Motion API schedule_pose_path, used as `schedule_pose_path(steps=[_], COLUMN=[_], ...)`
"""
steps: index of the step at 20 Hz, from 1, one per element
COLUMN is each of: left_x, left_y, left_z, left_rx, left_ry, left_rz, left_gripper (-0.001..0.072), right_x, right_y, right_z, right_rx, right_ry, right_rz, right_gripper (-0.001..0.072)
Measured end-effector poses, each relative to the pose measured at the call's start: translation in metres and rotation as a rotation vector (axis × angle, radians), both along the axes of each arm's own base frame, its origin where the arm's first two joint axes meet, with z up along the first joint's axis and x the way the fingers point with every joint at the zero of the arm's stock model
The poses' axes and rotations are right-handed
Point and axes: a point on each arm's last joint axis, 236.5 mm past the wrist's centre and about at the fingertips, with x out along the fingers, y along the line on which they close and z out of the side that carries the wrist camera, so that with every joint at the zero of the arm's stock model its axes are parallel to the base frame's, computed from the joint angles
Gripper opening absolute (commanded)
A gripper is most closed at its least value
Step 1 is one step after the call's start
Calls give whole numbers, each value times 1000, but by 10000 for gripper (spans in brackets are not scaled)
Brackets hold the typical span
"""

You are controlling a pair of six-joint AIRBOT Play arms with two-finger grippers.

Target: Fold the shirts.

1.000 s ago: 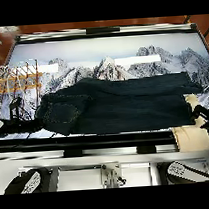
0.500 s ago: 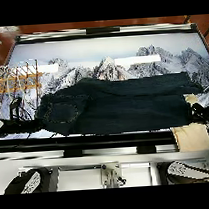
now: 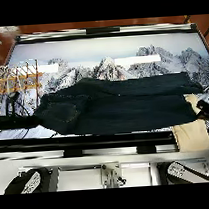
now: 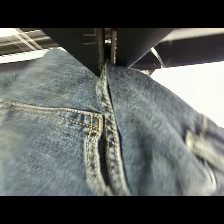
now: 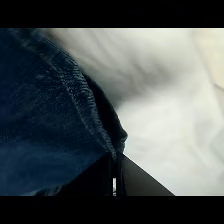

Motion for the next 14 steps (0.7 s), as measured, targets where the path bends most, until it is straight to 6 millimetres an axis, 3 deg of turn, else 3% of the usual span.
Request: schedule_pose_path(steps=[4, 6, 8, 14], left_x=[18, 17, 11, -21], left_y=[2, 3, 4, 4], left_z=[59, 85, 107, 161], left_rx=[44, 75, 107, 201], left_ry=[-105, -143, -181, -311], left_rz=[-81, -111, -130, -144], left_gripper=[81, 81, 81, 81], right_x=[17, 21, 19, -7], right_y=[-25, -31, -30, -31], right_z=[79, 117, 144, 194], right_rx=[-176, -241, -276, -395], right_ry=[-160, -227, -264, -308], right_rz=[18, 15, 13, -26], right_gripper=[91, 92, 91, 92])
